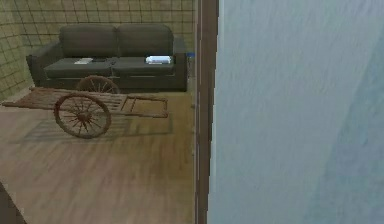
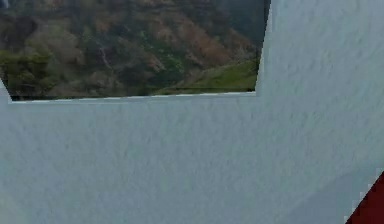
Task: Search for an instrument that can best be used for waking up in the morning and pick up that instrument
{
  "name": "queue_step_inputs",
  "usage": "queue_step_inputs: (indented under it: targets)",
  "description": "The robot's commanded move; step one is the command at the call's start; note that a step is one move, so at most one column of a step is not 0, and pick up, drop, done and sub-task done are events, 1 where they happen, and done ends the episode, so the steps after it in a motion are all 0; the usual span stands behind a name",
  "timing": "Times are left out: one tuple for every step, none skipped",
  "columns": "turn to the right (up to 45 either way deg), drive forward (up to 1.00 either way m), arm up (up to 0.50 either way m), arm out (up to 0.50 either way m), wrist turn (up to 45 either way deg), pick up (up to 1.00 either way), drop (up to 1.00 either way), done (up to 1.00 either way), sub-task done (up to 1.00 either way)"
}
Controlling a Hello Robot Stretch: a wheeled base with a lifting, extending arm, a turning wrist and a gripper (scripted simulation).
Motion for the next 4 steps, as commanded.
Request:
queue_step_inputs:
  targets:
    - [-24.0,0.00,0.00,0.00,0.0,0.00,0.00,0.00,0.00]
    - [0.0,0.45,0.00,0.00,0.0,0.00,0.00,0.00,0.00]
    - [6.0,0.00,0.00,0.00,0.0,0.00,0.00,0.00,0.00]
    - [0.0,0.50,0.00,0.00,0.0,0.00,0.00,0.00,0.00]
